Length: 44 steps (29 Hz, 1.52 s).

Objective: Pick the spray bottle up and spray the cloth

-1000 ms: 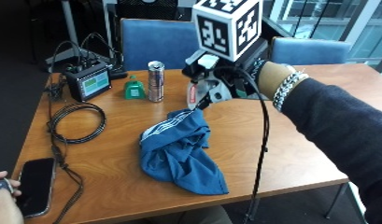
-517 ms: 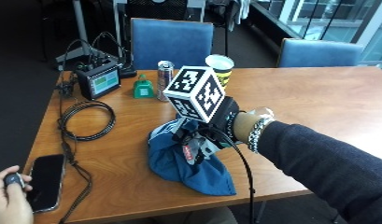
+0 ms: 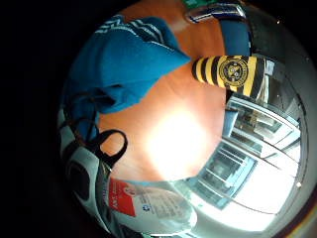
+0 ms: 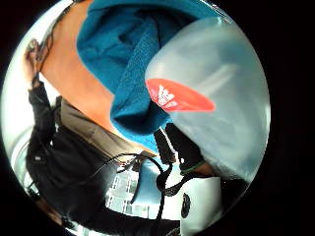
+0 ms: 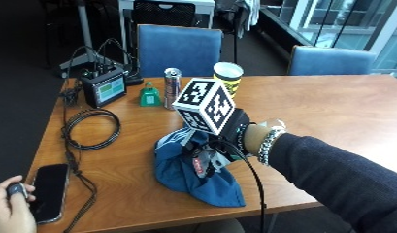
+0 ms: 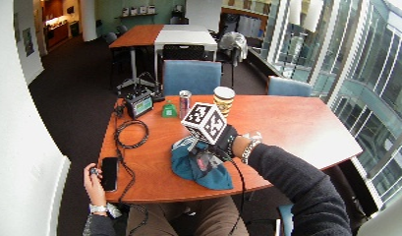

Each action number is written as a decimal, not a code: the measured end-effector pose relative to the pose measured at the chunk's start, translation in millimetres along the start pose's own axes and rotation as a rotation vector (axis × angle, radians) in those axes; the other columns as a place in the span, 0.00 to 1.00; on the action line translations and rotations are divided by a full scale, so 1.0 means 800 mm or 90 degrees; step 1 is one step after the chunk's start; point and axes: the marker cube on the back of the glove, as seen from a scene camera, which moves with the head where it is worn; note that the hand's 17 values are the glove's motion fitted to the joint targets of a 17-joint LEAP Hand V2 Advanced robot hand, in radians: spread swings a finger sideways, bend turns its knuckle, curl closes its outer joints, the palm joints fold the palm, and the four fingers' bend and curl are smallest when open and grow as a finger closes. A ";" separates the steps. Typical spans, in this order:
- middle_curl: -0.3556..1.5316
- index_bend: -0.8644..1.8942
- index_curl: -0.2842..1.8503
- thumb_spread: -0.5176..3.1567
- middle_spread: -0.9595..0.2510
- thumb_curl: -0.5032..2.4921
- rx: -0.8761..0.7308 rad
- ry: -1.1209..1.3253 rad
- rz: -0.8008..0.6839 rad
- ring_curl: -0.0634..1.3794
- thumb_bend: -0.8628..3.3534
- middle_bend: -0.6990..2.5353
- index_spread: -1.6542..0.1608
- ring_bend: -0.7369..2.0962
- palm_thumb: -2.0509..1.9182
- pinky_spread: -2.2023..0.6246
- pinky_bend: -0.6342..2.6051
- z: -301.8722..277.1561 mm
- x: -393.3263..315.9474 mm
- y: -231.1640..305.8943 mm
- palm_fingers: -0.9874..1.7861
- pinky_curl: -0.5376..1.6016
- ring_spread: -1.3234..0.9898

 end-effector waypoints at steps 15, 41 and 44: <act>0.44 0.42 0.37 0.44 0.61 0.27 0.156 -0.124 0.012 0.34 0.20 0.41 0.76 0.49 0.67 0.67 0.32 -0.097 0.026 0.016 0.87 0.43 0.47; 0.44 0.42 0.37 0.44 0.61 0.27 0.855 -0.712 0.109 0.34 0.20 0.41 0.76 0.49 0.67 0.67 0.32 -0.225 0.003 -0.013 0.87 0.43 0.47; 0.44 0.42 0.37 0.44 0.61 0.27 0.903 -0.771 0.163 0.34 0.20 0.41 0.76 0.49 0.67 0.67 0.32 -0.200 -0.009 -0.033 0.87 0.43 0.47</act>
